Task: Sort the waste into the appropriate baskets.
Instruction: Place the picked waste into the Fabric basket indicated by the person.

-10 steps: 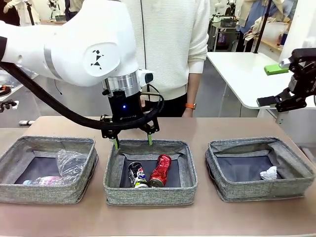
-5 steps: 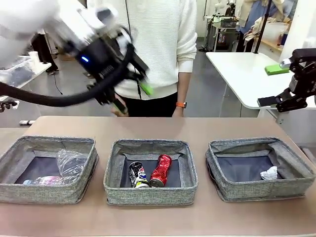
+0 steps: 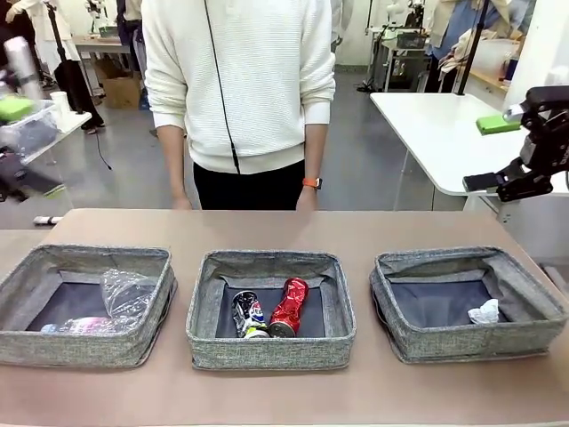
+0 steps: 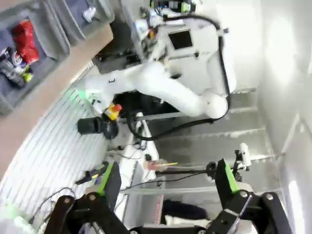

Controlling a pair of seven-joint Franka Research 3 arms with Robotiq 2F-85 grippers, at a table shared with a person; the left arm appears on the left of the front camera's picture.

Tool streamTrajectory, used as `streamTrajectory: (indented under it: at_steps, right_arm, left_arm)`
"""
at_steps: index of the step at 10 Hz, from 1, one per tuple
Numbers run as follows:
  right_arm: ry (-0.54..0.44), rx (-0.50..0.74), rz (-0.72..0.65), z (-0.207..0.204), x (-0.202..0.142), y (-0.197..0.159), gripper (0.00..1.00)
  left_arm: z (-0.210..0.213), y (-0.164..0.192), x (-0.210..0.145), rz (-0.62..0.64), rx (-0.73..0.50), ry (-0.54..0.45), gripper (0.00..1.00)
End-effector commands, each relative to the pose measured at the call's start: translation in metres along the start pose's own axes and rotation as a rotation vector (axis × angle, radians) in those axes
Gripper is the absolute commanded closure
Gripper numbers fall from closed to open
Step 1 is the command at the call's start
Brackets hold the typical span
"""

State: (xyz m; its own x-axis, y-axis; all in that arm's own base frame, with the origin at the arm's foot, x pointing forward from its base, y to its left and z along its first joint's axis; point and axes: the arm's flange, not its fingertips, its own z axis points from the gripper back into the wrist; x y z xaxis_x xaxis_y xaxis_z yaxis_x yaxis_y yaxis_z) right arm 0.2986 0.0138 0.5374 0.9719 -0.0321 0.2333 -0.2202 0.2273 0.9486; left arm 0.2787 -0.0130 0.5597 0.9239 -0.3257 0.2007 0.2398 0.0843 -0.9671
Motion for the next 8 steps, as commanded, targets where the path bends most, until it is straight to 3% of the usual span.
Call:
streamTrajectory:
  at_steps: [1,2,8]
  right_arm:
    - [-0.01,0.02,-0.002,-0.003,0.0,0.003,0.0]
    - [-0.01,0.02,-0.002,-0.003,0.0,0.003,0.0]
    - [-0.01,0.02,-0.002,-0.003,0.0,0.003,0.0]
  left_arm:
    - [0.009,0.021,-0.022,0.188,0.021,-0.107,0.0]
    - [0.0,0.0,0.0,0.0,0.0,0.0,0.0]
    - [0.0,0.0,0.0,0.0,0.0,0.0,0.0]
